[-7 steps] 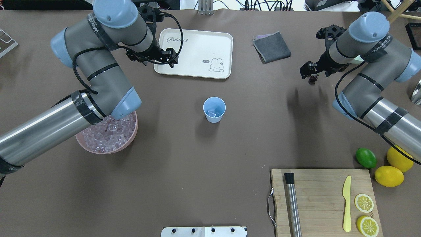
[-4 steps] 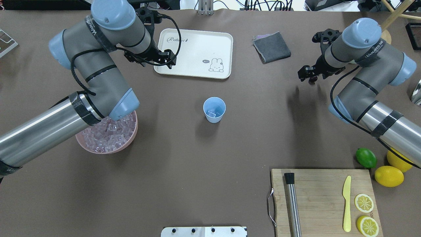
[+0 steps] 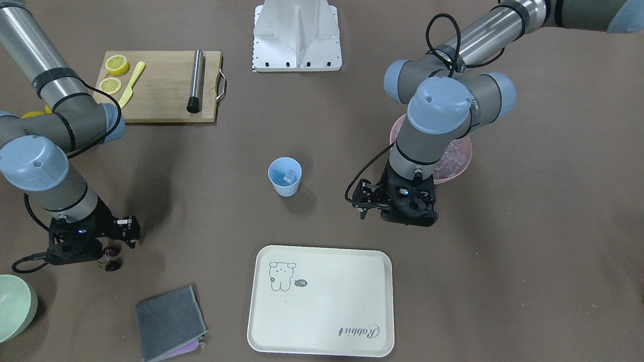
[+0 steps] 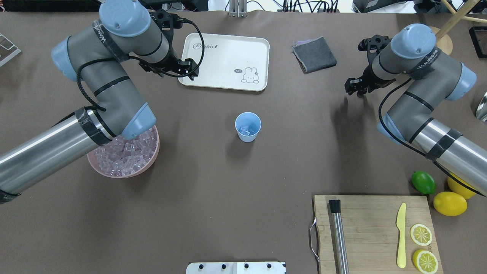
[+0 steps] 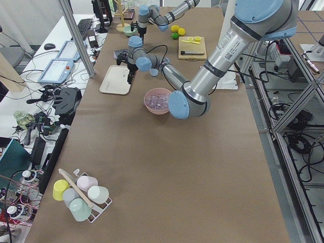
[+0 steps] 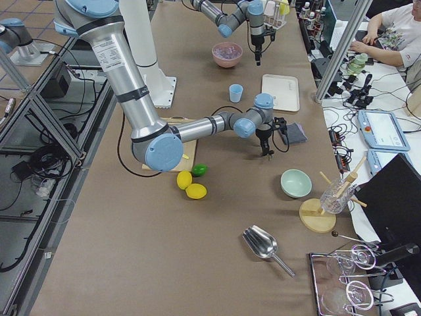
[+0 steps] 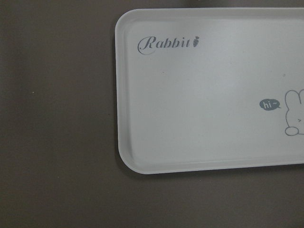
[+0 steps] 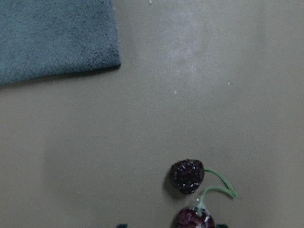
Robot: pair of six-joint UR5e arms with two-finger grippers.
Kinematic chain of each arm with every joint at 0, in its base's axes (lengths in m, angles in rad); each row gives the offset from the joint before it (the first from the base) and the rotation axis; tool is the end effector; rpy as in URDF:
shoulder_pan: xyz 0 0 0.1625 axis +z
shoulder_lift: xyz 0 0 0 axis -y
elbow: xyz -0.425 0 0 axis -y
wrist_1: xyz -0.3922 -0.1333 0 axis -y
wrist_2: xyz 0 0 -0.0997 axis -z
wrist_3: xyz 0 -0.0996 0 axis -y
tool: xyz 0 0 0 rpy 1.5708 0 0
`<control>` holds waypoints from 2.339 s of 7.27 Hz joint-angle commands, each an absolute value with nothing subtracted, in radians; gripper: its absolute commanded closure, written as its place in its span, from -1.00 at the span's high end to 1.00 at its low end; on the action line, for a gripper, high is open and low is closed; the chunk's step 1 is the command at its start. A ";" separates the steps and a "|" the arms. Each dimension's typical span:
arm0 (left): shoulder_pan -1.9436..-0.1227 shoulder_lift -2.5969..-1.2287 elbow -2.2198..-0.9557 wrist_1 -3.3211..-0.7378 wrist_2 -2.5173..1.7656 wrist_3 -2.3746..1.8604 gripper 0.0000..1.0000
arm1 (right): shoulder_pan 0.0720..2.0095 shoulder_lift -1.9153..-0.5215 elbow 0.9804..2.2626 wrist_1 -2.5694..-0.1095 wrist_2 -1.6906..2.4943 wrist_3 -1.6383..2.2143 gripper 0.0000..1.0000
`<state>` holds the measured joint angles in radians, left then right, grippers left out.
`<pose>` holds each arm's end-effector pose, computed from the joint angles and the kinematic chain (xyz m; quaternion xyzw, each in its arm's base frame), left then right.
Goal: Put ice and cherries in cup
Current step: 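Grasp the pair of dark cherries by the stems with the right gripper, then carry the cherries with the right gripper over the light-blue cup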
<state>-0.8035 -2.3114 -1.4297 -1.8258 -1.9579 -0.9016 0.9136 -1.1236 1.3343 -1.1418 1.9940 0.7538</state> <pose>0.4487 -0.6031 0.2402 0.1434 0.4189 0.0196 0.8964 -0.3554 -0.6118 0.4770 0.1048 -0.3511 -0.0211 0.9302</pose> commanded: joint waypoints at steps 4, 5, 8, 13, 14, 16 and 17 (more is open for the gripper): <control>-0.793 -2.292 -1.428 -1.862 -1.951 -0.900 0.93 | 0.907 -1.128 1.333 -1.141 1.970 0.649 0.31; -0.793 -2.284 -1.428 -1.870 -1.951 -0.900 0.93 | 0.907 -1.126 1.333 -1.141 1.967 0.635 0.28; -0.792 -2.283 -1.427 -1.871 -1.951 -0.900 0.93 | 0.907 -1.124 1.333 -1.141 1.959 0.635 -0.19; -0.792 -2.281 -1.428 -1.871 -1.951 -0.900 0.93 | 0.907 -1.124 1.341 -1.141 1.950 0.637 -0.78; -0.792 -2.281 -1.428 -1.871 -1.951 -0.899 0.93 | 0.938 -1.111 1.345 -1.143 1.991 0.637 -1.00; -0.792 -2.281 -1.427 -1.871 -1.951 -0.902 0.93 | 0.965 -1.079 1.414 -1.182 2.078 0.676 -1.00; -0.788 -2.283 -1.428 -1.871 -1.951 -0.907 0.93 | 0.962 -1.033 1.460 -1.222 2.109 0.812 -1.00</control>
<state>-0.7904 -2.2813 -1.4272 -1.8715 -1.9512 -0.9024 0.9587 -1.0762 1.4074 -1.1808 2.0692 0.6967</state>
